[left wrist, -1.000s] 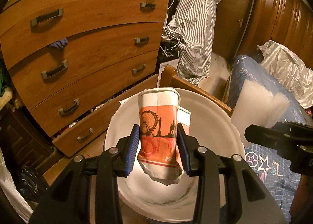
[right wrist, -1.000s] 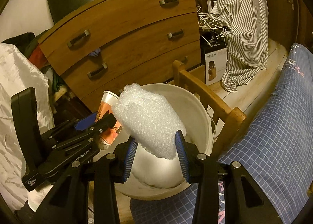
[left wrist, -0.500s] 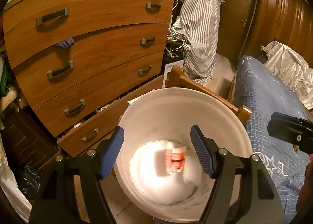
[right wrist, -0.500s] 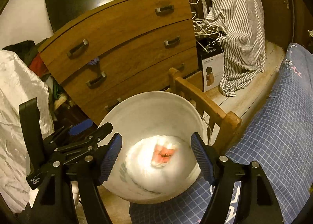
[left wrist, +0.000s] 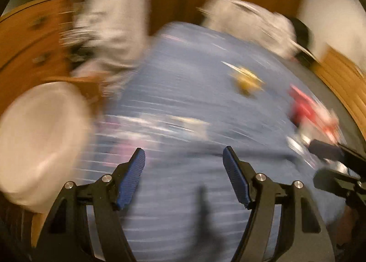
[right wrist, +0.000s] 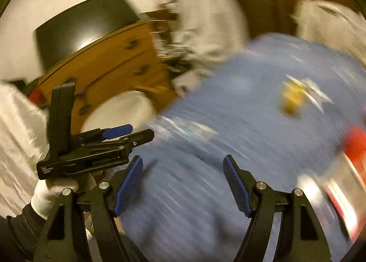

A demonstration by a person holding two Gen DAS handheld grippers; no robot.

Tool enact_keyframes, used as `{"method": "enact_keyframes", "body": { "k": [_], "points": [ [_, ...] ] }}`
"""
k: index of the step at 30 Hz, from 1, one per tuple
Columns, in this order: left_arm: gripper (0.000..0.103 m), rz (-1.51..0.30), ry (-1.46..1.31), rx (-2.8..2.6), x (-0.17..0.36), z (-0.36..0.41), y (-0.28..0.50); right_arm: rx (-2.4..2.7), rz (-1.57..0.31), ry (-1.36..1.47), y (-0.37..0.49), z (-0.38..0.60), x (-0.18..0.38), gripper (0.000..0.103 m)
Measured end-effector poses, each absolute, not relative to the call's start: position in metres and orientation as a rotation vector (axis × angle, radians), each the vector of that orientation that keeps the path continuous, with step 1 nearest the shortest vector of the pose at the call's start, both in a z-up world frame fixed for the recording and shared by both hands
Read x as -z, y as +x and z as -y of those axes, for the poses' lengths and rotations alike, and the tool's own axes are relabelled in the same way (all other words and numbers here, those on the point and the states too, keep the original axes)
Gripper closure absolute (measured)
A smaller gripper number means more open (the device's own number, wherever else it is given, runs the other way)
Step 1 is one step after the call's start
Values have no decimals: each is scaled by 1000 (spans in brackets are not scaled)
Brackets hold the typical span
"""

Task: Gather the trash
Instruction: 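Swing both tools back toward the trash on the bed, then grasp the white mask with left tool while right tool grasps the grey wrapper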

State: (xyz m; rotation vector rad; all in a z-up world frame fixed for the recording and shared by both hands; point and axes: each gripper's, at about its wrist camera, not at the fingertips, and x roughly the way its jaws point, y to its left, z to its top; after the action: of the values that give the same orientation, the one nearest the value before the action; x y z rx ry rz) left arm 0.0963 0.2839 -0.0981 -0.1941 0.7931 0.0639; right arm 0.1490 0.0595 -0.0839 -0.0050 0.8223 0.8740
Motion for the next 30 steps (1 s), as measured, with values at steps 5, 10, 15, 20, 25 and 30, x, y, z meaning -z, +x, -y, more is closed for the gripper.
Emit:
{"method": "enact_keyframes", "body": {
  "k": [5,10,15,20,25,30],
  "points": [
    [36,-829,-69,277,116,-147,126,-663,-824,88,131,115,101,30],
    [36,-843,17,518,126,-39,148,-520,-808,139,125,228,110,30],
    [36,-865,58,604,129,19,173,-453,-812,114,146,292,121,30],
    [36,-922,124,638,142,51,185,-462,-808,-49,182,314,123,33],
    [37,-934,155,639,150,67,182,-531,-838,-233,221,323,135,35],
    [65,-947,116,594,148,54,188,-584,-841,-302,245,317,136,37]
  ]
}}
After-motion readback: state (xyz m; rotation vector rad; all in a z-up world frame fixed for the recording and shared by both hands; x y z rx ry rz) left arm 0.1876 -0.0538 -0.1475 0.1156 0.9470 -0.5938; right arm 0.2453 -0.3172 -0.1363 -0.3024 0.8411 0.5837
